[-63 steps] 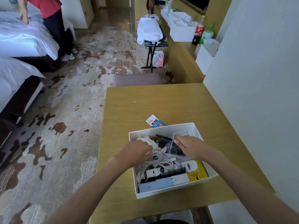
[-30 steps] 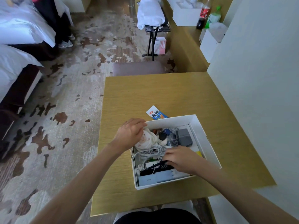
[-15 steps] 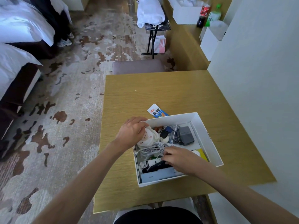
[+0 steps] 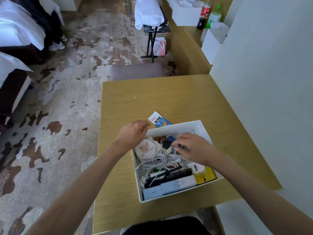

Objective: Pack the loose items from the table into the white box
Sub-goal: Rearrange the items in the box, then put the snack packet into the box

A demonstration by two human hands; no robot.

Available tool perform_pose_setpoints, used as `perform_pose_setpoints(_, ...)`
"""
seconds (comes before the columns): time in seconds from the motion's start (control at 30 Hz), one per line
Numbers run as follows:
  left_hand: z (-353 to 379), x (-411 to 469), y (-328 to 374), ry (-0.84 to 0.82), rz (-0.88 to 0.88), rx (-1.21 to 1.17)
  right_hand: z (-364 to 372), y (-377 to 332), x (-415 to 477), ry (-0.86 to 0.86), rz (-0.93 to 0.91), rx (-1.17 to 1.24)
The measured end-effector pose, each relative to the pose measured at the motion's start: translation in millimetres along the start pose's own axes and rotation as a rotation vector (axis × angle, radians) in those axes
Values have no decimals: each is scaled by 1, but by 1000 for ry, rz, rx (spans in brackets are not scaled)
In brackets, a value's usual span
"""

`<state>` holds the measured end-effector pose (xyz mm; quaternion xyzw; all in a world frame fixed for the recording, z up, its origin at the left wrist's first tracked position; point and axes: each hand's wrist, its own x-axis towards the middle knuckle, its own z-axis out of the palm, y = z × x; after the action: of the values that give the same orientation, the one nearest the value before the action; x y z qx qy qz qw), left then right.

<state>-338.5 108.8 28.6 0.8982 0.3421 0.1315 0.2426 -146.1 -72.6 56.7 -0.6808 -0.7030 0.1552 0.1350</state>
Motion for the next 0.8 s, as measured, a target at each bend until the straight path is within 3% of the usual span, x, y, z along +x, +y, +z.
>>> perform_pose_setpoints(0.13, 4, 31, 3, -127, -161, -77, -17, 23, 22, 31, 77, 20)
perform_pose_setpoints(0.27, 18, 64, -6, -255, -247, -85, -22, 51, 56, 51, 162, 234)
perform_pose_setpoints(0.4, 43, 108, -17, -423, -129, 84, -14, 83, 103, -87, 286, 263)
perform_pose_setpoints(0.53, 72, 148, -33, -523, 194, 486, 2, 112, 139, -378, 454, 223)
perform_pose_setpoints(0.6, 84, 163, -40, -556, 289, 615, 8, 125, 150, -430, 483, 240)
perform_pose_setpoints(0.7, 94, 178, -47, -580, 253, 641, 15, 137, 161, -408, 479, 238)
perform_pose_setpoints(0.8, 93, 179, -51, -547, 228, 497, 20, 143, 168, -371, 405, 236)
